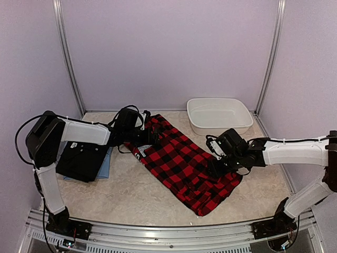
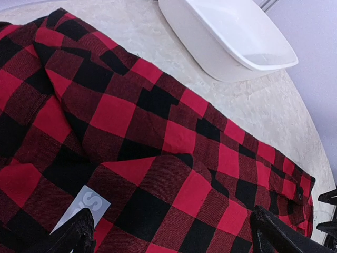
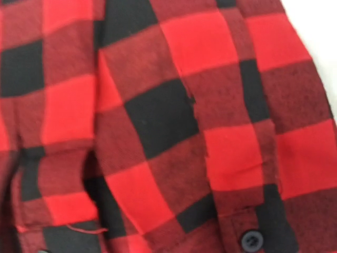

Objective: Fold and stack the long sleeve shirts
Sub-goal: Rotate the rectangle-folded shirt at the center of the board.

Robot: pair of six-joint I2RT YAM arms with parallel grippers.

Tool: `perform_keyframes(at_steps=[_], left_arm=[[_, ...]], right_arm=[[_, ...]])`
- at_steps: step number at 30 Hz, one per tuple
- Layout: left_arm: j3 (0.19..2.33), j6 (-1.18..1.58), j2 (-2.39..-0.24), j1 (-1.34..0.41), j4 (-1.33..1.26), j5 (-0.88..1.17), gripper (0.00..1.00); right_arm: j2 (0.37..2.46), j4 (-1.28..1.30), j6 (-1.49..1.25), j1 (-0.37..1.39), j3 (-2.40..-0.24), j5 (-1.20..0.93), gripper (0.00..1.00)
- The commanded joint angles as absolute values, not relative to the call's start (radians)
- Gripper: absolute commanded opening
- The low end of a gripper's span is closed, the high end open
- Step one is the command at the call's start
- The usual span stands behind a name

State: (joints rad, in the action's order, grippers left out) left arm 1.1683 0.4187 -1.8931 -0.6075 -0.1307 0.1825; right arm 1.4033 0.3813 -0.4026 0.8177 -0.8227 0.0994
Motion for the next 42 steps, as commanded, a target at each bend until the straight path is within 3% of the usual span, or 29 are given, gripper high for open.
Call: perform_keyframes(at_steps=[1, 14, 23, 32, 42], left_arm=[[1.247, 0.426, -1.993, -0.615, -0.078, 0.218, 0.97], [1.387, 0.368, -2.201, -0.625, 0.010, 0.175, 0.98], [1.471, 0.220, -2.234, -0.610, 0.087, 0.206, 0.99], [1.559, 0.083, -2.285, -0.605, 0.149, 0.249, 0.99], [1.673, 0.130, -2.364, -0.572, 0.122, 0.218, 0.99]], right_arm=[[1.448, 0.421, -0.344, 0.808, -0.804, 0.113, 0.51], [1.551, 0.346, -0.302, 0.816, -0.729, 0.004, 0.46], [1.592, 0.339, -0.360, 0.989, -0.730, -0.037, 0.43], [1.714, 0.307, -0.356, 1.161, -0.864, -0.087, 0.43], [1.867, 0.284, -0.271, 1.178, -1.079, -0.054, 0.45]])
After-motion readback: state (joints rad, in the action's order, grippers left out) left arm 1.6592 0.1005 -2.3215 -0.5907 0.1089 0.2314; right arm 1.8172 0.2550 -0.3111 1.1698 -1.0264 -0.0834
